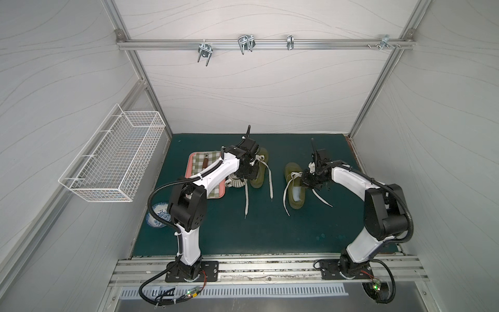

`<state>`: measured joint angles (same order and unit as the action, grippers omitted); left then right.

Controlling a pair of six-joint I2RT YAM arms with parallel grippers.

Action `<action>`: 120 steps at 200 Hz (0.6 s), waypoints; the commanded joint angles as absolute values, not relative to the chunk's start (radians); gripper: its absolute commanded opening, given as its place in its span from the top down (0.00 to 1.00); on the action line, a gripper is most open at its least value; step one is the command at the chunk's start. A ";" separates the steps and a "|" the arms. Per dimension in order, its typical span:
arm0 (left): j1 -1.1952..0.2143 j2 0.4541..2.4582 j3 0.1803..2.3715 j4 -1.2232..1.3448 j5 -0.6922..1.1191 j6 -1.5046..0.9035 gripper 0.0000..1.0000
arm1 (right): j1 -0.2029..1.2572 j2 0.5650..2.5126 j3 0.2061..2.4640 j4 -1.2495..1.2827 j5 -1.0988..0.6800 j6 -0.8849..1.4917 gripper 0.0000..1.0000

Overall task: Insert the insole into the shoe
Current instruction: Move the shoe to the center of the board.

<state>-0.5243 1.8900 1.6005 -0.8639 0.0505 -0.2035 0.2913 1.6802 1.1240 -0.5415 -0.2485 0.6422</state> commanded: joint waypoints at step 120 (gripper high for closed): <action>-0.483 1.771 1.485 -0.811 0.080 -0.255 0.76 | 0.406 2.058 1.490 -0.439 -0.450 0.721 1.00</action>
